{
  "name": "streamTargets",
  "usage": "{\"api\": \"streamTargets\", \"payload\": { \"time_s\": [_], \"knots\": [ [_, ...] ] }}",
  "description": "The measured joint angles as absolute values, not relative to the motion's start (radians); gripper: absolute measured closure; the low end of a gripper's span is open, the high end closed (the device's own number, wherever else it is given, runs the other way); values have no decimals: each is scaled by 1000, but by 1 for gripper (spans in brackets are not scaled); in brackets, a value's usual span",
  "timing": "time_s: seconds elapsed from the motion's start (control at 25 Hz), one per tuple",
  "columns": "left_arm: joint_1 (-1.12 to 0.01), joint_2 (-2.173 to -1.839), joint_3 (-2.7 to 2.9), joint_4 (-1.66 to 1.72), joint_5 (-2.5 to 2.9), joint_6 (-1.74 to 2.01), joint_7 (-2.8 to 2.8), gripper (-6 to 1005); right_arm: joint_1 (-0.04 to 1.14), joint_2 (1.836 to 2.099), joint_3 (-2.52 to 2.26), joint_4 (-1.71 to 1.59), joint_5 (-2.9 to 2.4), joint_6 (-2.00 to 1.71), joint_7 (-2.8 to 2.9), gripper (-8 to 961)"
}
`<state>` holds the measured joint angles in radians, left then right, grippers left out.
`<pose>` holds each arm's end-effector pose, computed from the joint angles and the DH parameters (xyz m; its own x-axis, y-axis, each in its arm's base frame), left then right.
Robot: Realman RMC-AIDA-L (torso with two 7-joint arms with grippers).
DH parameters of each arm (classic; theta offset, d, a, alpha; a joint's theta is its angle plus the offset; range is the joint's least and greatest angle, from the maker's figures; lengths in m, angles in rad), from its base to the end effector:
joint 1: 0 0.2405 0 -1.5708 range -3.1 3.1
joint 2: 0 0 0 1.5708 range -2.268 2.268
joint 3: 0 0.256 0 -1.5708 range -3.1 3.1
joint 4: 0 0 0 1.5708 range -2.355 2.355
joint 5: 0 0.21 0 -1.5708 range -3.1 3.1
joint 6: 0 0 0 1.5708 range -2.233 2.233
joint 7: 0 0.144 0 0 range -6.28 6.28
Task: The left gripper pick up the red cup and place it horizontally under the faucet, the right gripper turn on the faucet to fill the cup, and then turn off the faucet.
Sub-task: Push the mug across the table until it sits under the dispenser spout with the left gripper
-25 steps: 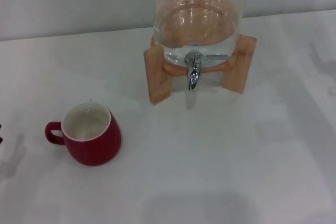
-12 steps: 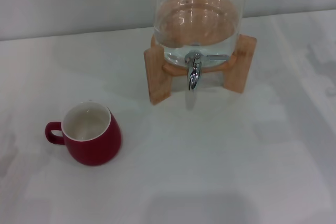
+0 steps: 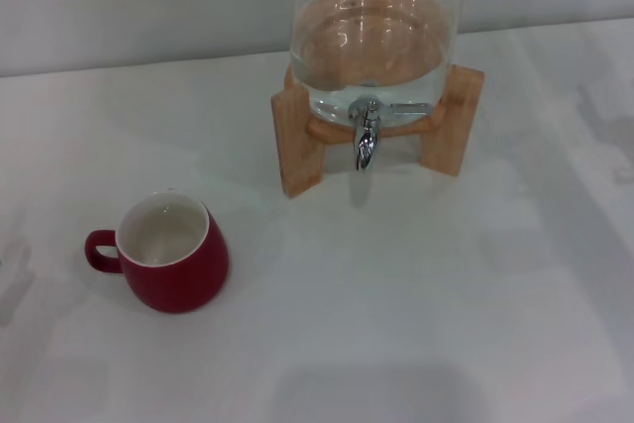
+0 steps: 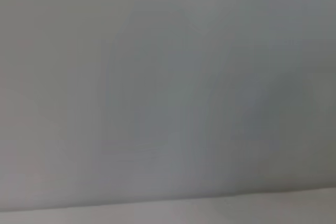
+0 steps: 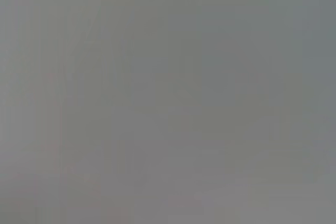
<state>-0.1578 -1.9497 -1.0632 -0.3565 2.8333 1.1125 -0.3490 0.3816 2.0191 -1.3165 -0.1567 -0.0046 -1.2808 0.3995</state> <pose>-0.3740 0.2654 0.0034 0.7021 0.0929 0.7059 0.7005 -0.2683 -0.6614 0.3578 0.3268 0.0706 0.6088 0.2199 -0.7622 -0.7794 -0.0134 -0.6264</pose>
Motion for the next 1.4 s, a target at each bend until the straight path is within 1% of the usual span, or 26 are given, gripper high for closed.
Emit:
{"api": "streamTargets", "payload": {
  "time_s": [0.4, 0.6, 0.76, 1.08, 1.4],
  "knots": [
    [-206, -1948, -1009, -361, 2833, 1111, -346, 141, 384, 2020, -1326, -156, -3, -1279, 400, 143],
    [-211, -1951, -983, -363, 2833, 1111, -343, 142, 382, 2020, -1333, -156, -2, -1279, 400, 143],
    [-201, -1959, -980, -363, 2833, 1111, -335, 143, 380, 2020, -1333, -156, -1, -1279, 400, 143],
    [-158, -1986, -961, -363, 2833, 1122, -300, 145, 379, 2020, -1348, -156, -3, -1280, 400, 143],
    [-120, -1998, -954, -368, 2833, 1148, -283, 147, 379, 2020, -1363, -156, -3, -1282, 400, 143]
  ]
}}
